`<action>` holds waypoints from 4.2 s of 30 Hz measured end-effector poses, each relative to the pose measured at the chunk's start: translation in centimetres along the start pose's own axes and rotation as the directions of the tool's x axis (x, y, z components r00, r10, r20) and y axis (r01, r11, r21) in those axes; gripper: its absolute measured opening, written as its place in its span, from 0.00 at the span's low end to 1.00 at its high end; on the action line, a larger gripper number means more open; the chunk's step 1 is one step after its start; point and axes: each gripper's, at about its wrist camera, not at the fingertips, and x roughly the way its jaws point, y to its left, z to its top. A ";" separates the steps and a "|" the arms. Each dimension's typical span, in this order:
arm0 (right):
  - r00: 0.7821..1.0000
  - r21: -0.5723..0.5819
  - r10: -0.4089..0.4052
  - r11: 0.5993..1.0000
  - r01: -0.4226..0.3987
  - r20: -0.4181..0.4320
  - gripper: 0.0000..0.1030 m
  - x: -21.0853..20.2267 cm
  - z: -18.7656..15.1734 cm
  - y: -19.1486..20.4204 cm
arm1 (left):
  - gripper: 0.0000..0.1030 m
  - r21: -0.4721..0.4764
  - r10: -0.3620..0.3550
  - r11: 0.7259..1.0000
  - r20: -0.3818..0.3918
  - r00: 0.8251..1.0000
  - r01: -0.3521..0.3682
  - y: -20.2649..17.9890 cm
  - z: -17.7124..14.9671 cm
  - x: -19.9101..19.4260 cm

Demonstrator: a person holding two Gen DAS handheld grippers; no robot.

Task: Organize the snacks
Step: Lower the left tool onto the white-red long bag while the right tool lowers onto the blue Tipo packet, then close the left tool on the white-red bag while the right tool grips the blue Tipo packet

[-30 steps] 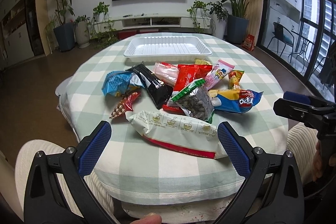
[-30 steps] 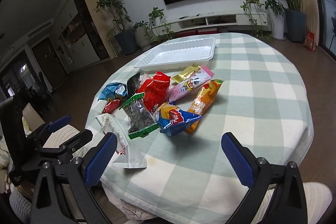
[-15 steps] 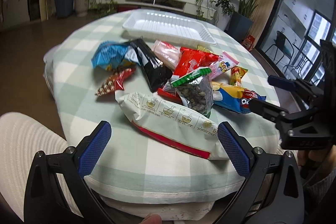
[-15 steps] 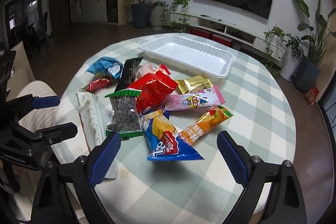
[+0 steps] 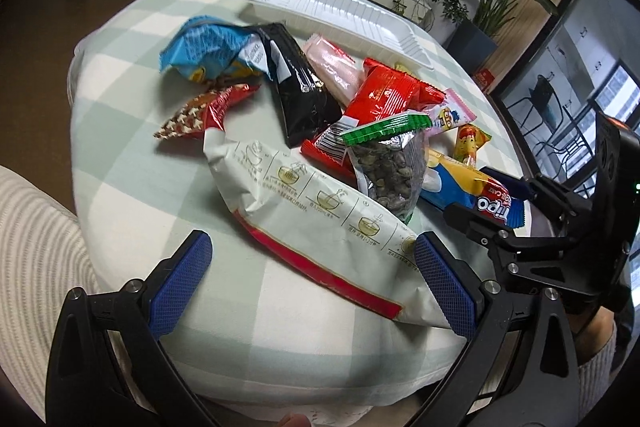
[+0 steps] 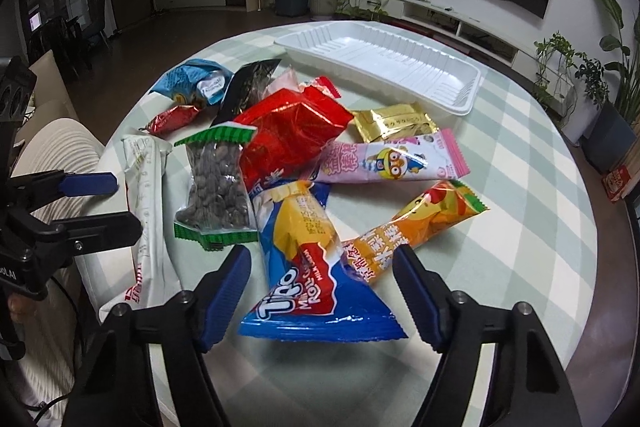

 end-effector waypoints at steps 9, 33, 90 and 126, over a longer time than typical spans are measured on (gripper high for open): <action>1.000 -0.014 0.016 1.000 -0.017 -0.015 0.61 0.4 -0.5 0.3 | 0.99 0.024 0.056 0.998 0.005 0.998 -0.056 -0.9 0.4 1.1; 0.998 0.034 0.057 0.998 -0.056 -0.017 0.62 0.7 -0.4 -0.4 | 0.93 0.043 0.106 0.993 0.011 0.994 -0.106 -2.0 1.2 2.3; 0.786 0.539 0.577 0.599 -0.592 0.221 0.32 0.6 -2.7 -6.6 | 0.13 0.052 -0.205 0.976 -0.100 0.974 0.210 2.0 2.0 -0.3; 0.921 0.386 0.385 0.843 -0.373 0.049 0.29 0.0 -3.4 -2.5 | 0.10 -0.071 -0.328 0.944 -0.100 0.939 0.322 5.0 2.2 1.1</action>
